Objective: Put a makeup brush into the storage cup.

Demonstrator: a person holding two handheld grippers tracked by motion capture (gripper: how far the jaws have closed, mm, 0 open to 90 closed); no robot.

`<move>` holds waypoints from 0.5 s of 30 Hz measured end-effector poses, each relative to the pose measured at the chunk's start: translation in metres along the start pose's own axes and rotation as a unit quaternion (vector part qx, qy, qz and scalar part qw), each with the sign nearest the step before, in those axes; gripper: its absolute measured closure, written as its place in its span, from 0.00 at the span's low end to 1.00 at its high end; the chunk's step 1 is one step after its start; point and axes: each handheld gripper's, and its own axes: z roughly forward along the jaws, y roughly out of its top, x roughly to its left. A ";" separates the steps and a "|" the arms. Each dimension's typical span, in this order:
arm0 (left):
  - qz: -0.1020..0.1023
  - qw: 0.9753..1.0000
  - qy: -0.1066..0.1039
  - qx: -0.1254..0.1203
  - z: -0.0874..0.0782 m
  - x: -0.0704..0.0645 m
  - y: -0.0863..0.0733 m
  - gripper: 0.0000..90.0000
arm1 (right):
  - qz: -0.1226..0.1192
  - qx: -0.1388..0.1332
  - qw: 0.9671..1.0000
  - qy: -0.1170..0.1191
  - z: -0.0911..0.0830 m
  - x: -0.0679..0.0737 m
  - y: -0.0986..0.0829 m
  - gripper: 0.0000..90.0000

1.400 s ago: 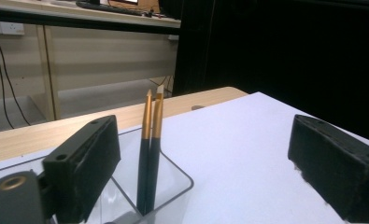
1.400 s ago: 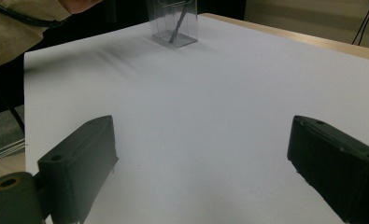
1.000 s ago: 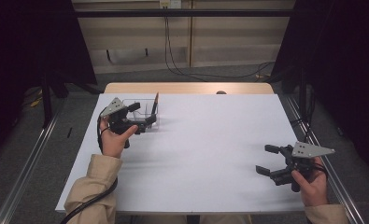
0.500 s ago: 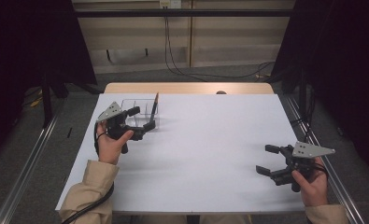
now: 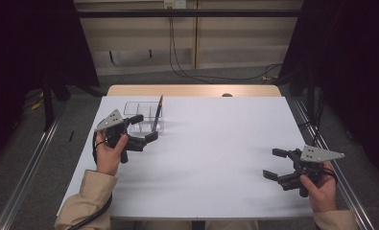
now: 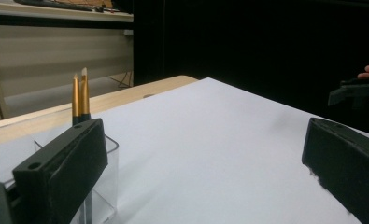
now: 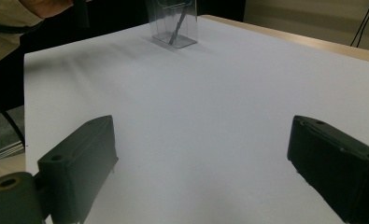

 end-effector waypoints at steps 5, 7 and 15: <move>0.002 1.000 -0.001 0.003 -0.006 -0.002 -0.003 0.00 | 0.000 -0.001 1.000 -0.001 -0.001 0.000 0.000 0.09; 0.002 1.000 -0.001 0.002 -0.008 -0.003 -0.004 0.00 | 0.000 -0.002 1.000 0.000 0.000 0.000 0.000 0.09; 0.003 1.000 -0.001 0.005 -0.018 -0.004 -0.009 0.00 | -0.002 -0.002 1.000 0.000 -0.001 0.000 0.001 0.09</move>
